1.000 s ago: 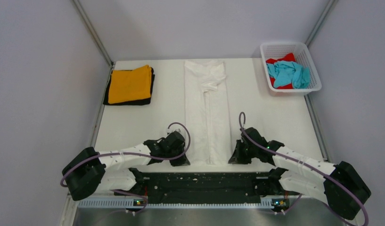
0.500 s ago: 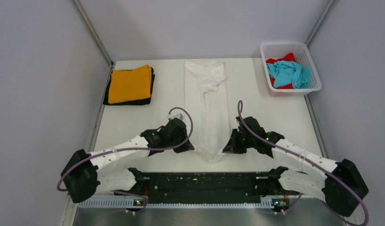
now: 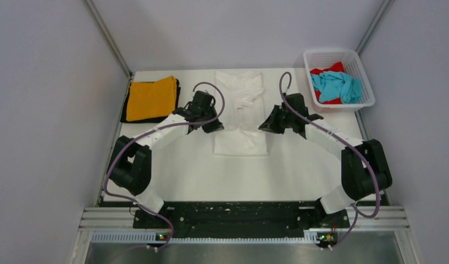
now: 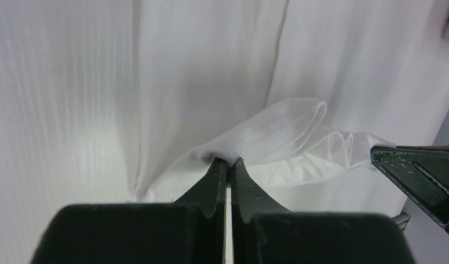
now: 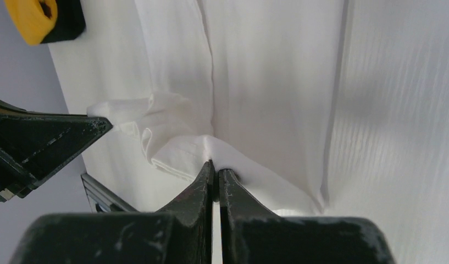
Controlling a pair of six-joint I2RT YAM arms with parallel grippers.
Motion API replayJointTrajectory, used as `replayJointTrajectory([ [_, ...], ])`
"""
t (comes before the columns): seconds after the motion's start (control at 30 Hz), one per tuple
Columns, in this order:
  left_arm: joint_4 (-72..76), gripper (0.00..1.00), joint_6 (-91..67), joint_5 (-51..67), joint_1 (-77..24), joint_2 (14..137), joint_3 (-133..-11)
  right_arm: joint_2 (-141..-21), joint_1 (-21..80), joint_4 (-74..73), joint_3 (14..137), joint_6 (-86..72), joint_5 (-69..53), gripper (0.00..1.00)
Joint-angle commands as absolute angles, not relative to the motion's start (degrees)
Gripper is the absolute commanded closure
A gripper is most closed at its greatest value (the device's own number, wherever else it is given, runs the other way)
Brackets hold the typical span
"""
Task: Fold and stack the t-shirts
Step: Fold the folded rectangular tshirt in 1/3 of the way
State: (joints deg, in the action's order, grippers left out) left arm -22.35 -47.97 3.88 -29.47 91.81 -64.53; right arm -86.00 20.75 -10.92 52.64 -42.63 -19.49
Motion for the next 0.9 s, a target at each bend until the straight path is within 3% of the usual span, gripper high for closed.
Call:
replayJointTrajectory([
  [0.0,-22.06,1.0,-43.72,7.4,-26.64,97.44,-72.25,-90.16,17.31,-8.77,59.78,-39.67,-20.07,1.0],
  [0.4,-24.89,1.0,-39.71,10.26,-21.97,111.2,-86.0,-104.97,14.11,-4.71,70.18,-37.56,-22.16,1.0],
  [0.5,-25.89,0.91,-39.22,10.14,-21.28,113.54,-88.53,-108.31,13.04,-3.66,72.4,-37.52,-21.54,0.99],
  [0.6,-26.26,0.65,-38.92,10.88,-20.53,114.92,-90.57,-110.6,12.25,-3.03,75.04,-36.99,-21.45,0.81],
  [0.67,-26.24,0.39,-38.81,11.49,-20.28,114.76,-91.12,-111.04,12.03,-4.23,76.64,-35.78,-21.55,0.49],
  [0.73,-26.27,0.04,-38.75,12.19,-20.26,113.65,-90.87,-109.83,12.01,-5.99,76.78,-34.44,-21.26,0.27],
  [0.8,-26.58,0.01,-38.74,12.52,-20.26,111.72,-89.31,-106.93,12.04,-7.3,74.68,-32.91,-20.39,0.12],
  [0.87,-26.66,0.01,-39.34,12.48,-20.37,108.91,-85.83,-103.05,12.03,-8.4,70.34,-31.9,-19.63,0.08],
])
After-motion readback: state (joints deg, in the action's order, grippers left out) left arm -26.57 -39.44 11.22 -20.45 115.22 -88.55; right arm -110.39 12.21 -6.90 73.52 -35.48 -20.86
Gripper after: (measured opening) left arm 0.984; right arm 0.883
